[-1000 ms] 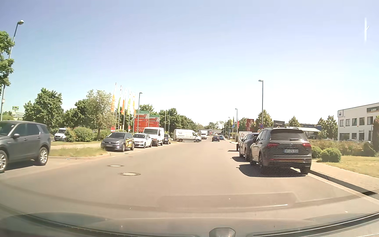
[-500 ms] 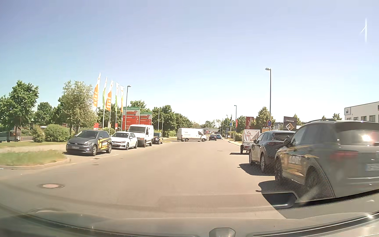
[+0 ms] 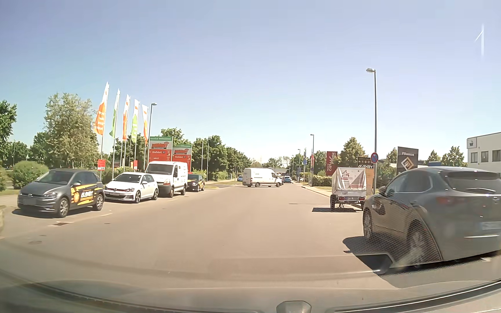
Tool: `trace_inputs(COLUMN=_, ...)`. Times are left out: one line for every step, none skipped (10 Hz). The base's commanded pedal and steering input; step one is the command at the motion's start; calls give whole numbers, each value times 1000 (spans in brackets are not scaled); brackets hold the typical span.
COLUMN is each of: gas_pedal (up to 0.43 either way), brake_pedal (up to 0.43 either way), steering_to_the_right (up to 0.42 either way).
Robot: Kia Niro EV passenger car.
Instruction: Follow the waypoints while adhering to traffic rules and regulations
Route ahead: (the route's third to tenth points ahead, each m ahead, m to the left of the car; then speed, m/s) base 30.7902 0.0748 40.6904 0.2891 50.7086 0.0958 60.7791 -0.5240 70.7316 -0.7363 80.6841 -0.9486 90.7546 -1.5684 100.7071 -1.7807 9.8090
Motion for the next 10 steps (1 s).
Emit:
trace_inputs(gas_pedal=0, brake_pedal=30, steering_to_the_right=10)
trace_inputs(gas_pedal=0, brake_pedal=30, steering_to_the_right=11)
trace_inputs(gas_pedal=0, brake_pedal=30, steering_to_the_right=12)
trace_inputs(gas_pedal=0, brake_pedal=30, steering_to_the_right=13)
trace_inputs(gas_pedal=0, brake_pedal=30, steering_to_the_right=14)
trace_inputs(gas_pedal=0, brake_pedal=24, steering_to_the_right=14)
trace_inputs(gas_pedal=8, brake_pedal=30, steering_to_the_right=13)
trace_inputs(gas_pedal=8, brake_pedal=30, steering_to_the_right=13)
trace_inputs(gas_pedal=20, brake_pedal=30, steering_to_the_right=13)
trace_inputs(gas_pedal=20, brake_pedal=30, steering_to_the_right=13)
